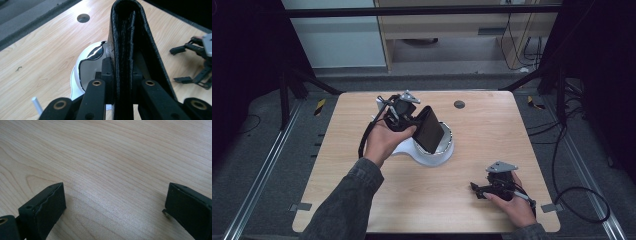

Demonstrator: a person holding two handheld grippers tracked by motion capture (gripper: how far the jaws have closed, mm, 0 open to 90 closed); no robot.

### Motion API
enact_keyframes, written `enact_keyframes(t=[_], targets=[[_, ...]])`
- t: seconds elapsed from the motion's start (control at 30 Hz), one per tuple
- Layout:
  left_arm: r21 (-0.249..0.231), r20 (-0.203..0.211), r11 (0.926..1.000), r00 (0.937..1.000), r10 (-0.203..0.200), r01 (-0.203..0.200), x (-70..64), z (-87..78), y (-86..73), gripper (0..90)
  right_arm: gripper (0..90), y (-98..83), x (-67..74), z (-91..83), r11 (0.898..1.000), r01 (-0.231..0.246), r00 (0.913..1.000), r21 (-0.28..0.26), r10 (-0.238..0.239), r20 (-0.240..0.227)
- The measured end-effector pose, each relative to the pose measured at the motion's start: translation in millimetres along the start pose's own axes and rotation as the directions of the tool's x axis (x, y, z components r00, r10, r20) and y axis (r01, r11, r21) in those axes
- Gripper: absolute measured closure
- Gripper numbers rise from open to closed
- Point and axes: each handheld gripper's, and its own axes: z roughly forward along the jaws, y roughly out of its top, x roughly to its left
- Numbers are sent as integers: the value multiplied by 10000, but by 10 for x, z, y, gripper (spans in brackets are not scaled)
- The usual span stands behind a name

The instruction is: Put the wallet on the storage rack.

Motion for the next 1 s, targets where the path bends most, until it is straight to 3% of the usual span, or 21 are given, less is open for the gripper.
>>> enact_keyframes(t=[0.13,0.27,0.5,0.63,0.83,1.0], targets=[[152,121,9998,9998,-130,128,8,159,-42,800,32,0,0,0,10000,2,10000,-1,-2,-2],[102,321,9996,9991,-283,280,38,187,-46,800,32,1,0,0,10000,1,10000,2,-1,6],[349,237,9993,9996,-169,161,92,241,-6,789,32,0,2,0,10000,-8,10000,6,8,19],[236,189,9992,9993,-329,325,123,263,-1,778,32,-1,3,-1,10000,-9,10000,8,9,27],[-278,-359,9993,9990,-246,237,126,135,14,658,32,-1,3,-1,10000,-6,10000,6,6,22],[-421,-818,9991,9966,-3,-32,94,27,32,657,31,0,4,-1,10000,-14,10000,4,14,26]])
